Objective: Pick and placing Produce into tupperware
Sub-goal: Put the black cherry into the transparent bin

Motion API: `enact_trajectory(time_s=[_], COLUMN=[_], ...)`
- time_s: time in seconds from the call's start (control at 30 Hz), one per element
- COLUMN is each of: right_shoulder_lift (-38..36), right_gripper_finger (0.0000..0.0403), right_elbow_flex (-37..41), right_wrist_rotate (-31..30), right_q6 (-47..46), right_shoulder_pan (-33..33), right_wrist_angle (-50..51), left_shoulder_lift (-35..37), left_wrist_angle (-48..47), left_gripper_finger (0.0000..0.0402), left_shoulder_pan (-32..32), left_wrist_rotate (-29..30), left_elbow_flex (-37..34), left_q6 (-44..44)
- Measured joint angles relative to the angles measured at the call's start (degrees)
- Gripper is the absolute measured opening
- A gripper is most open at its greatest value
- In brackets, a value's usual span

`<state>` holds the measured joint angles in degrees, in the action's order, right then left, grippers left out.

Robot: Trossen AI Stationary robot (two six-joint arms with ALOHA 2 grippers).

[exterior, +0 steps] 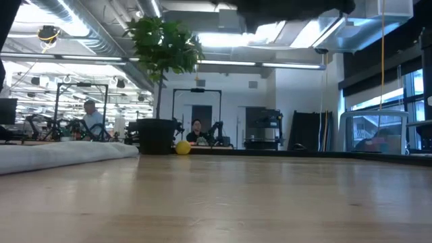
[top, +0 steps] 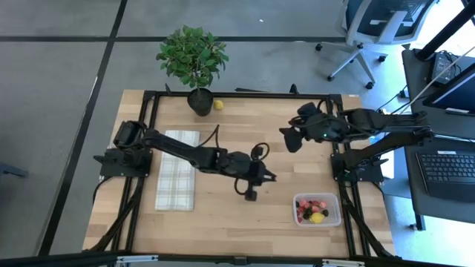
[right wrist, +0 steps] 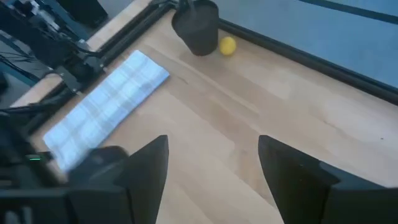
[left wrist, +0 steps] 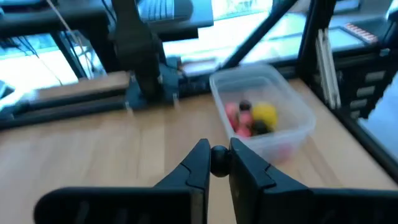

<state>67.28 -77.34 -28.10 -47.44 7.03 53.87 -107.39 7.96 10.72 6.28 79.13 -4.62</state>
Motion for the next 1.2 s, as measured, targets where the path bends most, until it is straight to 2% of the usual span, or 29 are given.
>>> enact_trajectory(time_s=[0.17,0.33,0.8,1.0,1.2], right_shoulder_lift=[0.5,1.3,1.3,1.3,1.3], right_gripper_finger=[0.0249,0.0249,0.0249,0.0249,0.0249], right_elbow_flex=[0.0,0.0,0.0,0.0,0.0], right_wrist_rotate=[0.1,1.4,1.7,1.8,1.8], right_q6=[0.0,-0.1,-0.5,-0.5,-0.4], right_shoulder_pan=[0.0,0.0,0.0,0.0,0.0], right_wrist_angle=[0.8,1.6,7.1,7.8,8.1], left_shoulder_lift=[-3.5,-10.7,-32.9,-37.4,-38.1], left_wrist_angle=[0.2,0.5,0.4,-0.2,-1.4], left_gripper_finger=[0.0028,0.0033,0.0034,0.0028,0.0061], left_shoulder_pan=[0.8,1.4,3.7,3.6,2.7], left_wrist_rotate=[0.5,1.5,-1.6,-4.3,-4.2], left_elbow_flex=[5.7,12.3,38.3,40.0,40.0], left_q6=[2.7,4.6,6.5,9.1,9.2])
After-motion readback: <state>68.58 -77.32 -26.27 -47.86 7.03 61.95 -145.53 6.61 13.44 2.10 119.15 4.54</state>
